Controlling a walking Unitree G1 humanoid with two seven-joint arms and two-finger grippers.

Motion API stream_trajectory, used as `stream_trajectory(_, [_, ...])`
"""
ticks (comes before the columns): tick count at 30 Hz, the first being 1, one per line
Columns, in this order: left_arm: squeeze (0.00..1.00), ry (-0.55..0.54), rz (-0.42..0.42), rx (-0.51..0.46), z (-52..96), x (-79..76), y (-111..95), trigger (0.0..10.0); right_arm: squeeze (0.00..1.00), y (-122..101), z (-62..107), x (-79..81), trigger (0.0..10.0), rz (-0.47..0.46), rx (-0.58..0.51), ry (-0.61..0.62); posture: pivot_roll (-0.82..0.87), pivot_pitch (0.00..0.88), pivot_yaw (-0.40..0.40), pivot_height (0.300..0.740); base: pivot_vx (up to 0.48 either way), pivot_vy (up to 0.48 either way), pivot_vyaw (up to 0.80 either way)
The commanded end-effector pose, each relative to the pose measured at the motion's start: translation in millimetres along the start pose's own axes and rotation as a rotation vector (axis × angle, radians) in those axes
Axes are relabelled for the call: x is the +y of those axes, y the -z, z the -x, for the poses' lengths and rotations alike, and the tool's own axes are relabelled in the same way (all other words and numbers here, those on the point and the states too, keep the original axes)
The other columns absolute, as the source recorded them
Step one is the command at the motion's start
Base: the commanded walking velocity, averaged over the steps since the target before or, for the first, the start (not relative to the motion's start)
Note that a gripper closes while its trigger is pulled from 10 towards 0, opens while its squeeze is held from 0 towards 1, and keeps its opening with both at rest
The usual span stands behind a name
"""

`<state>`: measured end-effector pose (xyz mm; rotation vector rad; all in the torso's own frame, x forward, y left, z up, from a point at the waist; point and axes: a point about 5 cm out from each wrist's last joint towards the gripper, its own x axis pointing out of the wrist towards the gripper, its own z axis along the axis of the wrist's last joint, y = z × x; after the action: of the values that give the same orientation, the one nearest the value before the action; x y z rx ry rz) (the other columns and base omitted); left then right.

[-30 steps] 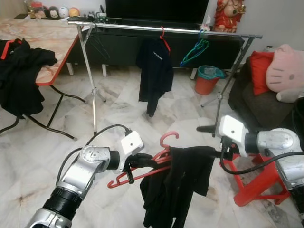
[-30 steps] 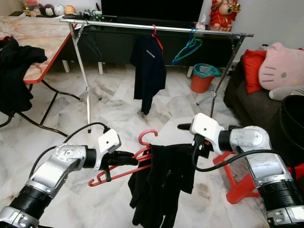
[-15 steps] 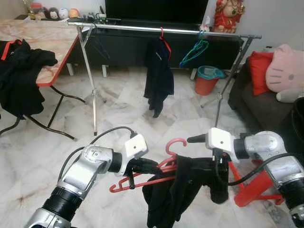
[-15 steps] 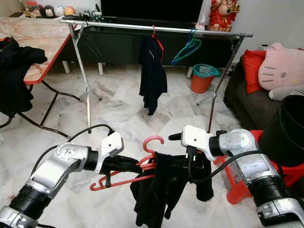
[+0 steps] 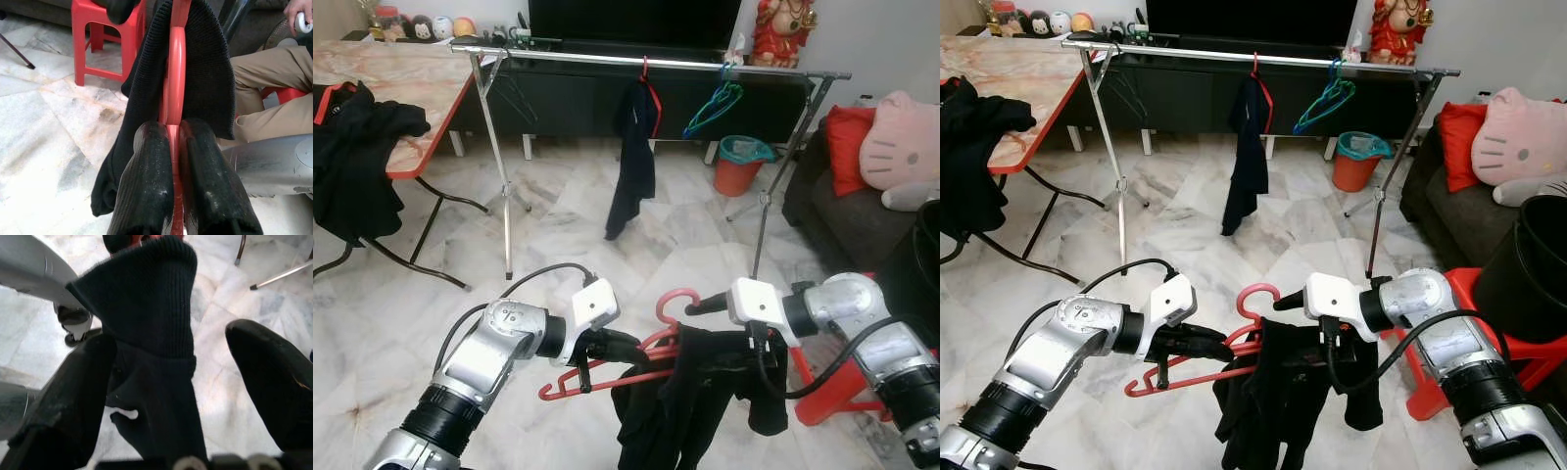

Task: Hang hanger

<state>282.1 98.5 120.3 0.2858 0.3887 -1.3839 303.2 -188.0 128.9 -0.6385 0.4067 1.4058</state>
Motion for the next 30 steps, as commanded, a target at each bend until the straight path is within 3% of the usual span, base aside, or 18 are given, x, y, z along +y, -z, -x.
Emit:
stream_trajectory(1, [0.0, 0.022, -0.057, -0.035, -1.7, -2.5, -14, 10.0, 0.0, -2, -0.9, -0.9, 10.0, 0.026, 0.014, -0.029, -0.04, 0.0, -0.099, 0.74, 0.0, 0.0, 0.0])
stream_trajectory(14, [0.0, 0.024, -0.066, -0.045, -3.2, -2.8, -18, 10.0, 0.0, 3, -11.2, 1.2, 10.0, 0.032, 0.042, -0.067, -0.03, 0.0, -0.102, 0.74, 0.0, 0.0, 0.0])
stream_trajectory(15, [0.0, 0.023, -0.067, -0.046, -3.2, -2.7, -18, 10.0, 0.0, 3, -11.5, 1.1, 9.1, 0.031, 0.043, -0.066, -0.03, 0.0, -0.102, 0.74, 0.0, 0.0, 0.0])
stream_trajectory(17, [0.0, 0.022, -0.068, -0.047, -3.3, -2.4, -19, 10.0, 0.0, 4, -12.5, 0.1, 0.0, 0.028, 0.045, -0.057, -0.03, 0.0, -0.102, 0.74, 0.0, 0.0, 0.0])
stream_trajectory(30, [0.0, 0.02, -0.07, -0.047, -2.9, -1.9, -20, 10.0, 0.0, 7, -13.5, -0.2, 0.0, 0.028, 0.069, -0.065, -0.03, 0.0, -0.106, 0.74, 0.0, 0.0, 0.0])
